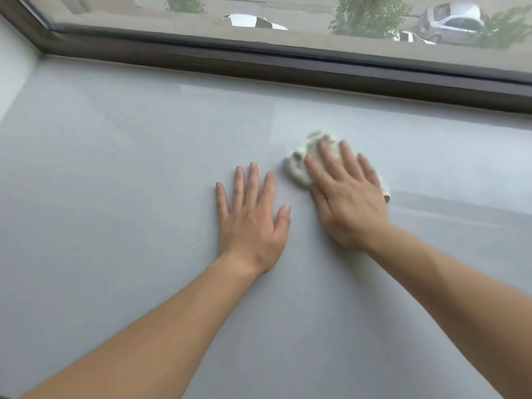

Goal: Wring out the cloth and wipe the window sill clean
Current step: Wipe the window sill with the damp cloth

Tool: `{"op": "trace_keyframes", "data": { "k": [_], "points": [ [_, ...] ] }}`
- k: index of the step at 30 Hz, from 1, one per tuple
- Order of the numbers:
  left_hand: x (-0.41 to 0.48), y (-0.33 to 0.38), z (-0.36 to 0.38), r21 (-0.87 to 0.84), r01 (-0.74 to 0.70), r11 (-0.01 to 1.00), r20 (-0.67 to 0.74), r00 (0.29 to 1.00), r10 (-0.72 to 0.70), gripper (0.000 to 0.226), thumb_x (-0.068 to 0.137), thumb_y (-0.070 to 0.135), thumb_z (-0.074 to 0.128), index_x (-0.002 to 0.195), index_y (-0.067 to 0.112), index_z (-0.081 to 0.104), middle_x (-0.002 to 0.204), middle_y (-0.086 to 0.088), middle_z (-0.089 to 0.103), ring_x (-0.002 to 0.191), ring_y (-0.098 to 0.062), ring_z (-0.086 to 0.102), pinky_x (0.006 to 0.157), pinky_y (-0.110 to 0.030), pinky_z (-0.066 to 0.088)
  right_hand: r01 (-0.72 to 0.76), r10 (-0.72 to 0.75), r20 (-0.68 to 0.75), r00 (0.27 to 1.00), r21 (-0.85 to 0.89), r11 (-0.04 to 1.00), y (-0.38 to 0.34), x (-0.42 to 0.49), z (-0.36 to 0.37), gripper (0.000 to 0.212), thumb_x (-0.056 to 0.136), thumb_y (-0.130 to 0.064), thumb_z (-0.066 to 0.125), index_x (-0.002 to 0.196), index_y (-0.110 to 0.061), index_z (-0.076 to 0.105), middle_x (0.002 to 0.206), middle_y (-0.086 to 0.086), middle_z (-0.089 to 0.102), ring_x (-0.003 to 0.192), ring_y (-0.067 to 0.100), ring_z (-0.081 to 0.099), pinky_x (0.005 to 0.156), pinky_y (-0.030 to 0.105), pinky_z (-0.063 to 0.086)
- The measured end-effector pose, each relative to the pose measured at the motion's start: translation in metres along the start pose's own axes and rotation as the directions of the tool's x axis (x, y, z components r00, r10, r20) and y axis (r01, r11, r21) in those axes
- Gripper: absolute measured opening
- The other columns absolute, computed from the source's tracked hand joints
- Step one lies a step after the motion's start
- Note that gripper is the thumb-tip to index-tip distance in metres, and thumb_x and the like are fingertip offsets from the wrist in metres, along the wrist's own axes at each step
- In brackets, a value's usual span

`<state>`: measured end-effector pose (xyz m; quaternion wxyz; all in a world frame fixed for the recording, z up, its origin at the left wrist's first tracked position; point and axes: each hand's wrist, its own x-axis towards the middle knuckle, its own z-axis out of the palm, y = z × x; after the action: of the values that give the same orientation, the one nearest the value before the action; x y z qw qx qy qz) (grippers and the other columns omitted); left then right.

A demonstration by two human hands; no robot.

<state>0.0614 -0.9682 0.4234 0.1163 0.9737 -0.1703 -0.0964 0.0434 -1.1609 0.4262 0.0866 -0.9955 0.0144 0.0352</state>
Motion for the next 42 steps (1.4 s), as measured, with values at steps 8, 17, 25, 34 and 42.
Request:
{"op": "trace_keyframes", "data": {
  "k": [8,17,25,34,42],
  "points": [
    [-0.003,0.003,0.009,0.118,-0.013,0.993,-0.033,0.999,0.017,0.075,0.095,0.057,0.025,0.158,0.020,0.014,0.167,-0.010,0.001,0.153,-0.028,-0.008,0.120,-0.061,0.001,-0.187,0.187,-0.005,0.982,0.023,0.982,0.026,0.081,-0.014,0.054,0.103,-0.047,0.018,0.156,-0.036,0.018,0.168,-0.006,0.006,0.154,0.025,0.000,0.121,0.046,0.006],
    [-0.003,0.003,0.011,0.139,-0.010,0.990,-0.026,1.000,0.014,0.075,0.093,0.057,0.027,0.158,0.018,0.018,0.167,-0.011,0.006,0.154,-0.029,-0.003,0.119,-0.062,0.005,0.109,-0.108,0.049,0.993,-0.012,0.994,0.027,0.110,-0.020,0.054,0.105,-0.051,0.019,0.157,-0.039,0.015,0.167,-0.011,0.005,0.154,0.021,0.003,0.119,0.042,0.009],
    [-0.004,0.006,0.008,0.152,0.001,0.988,-0.004,1.000,0.000,0.075,0.094,0.057,0.022,0.158,0.019,0.011,0.167,-0.011,-0.001,0.153,-0.028,-0.009,0.119,-0.062,0.003,-0.486,0.491,-0.033,0.871,0.095,0.869,0.083,0.041,-0.026,0.054,0.104,-0.048,0.018,0.157,-0.037,0.016,0.168,-0.008,0.004,0.154,0.023,0.002,0.121,0.046,0.006],
    [-0.004,0.006,0.007,0.163,0.007,0.987,0.009,1.000,-0.009,0.077,0.093,0.059,0.015,0.158,0.020,0.005,0.167,-0.010,-0.007,0.153,-0.028,-0.013,0.119,-0.061,-0.002,-0.354,0.354,0.004,0.935,0.049,0.934,0.105,0.015,-0.029,0.054,0.103,-0.055,0.016,0.156,-0.043,0.015,0.167,-0.014,0.004,0.154,0.020,0.003,0.121,0.043,0.008],
    [-0.001,0.004,0.005,0.167,0.017,0.986,0.016,1.000,-0.020,0.079,0.091,0.062,0.013,0.159,0.022,0.002,0.167,-0.007,-0.009,0.152,-0.026,-0.015,0.119,-0.060,-0.005,-0.096,0.096,0.054,0.994,-0.013,0.995,0.027,-0.065,-0.010,0.056,0.103,-0.051,0.018,0.157,-0.039,0.014,0.167,-0.010,0.006,0.154,0.021,0.001,0.123,0.042,0.008]
  ]
}}
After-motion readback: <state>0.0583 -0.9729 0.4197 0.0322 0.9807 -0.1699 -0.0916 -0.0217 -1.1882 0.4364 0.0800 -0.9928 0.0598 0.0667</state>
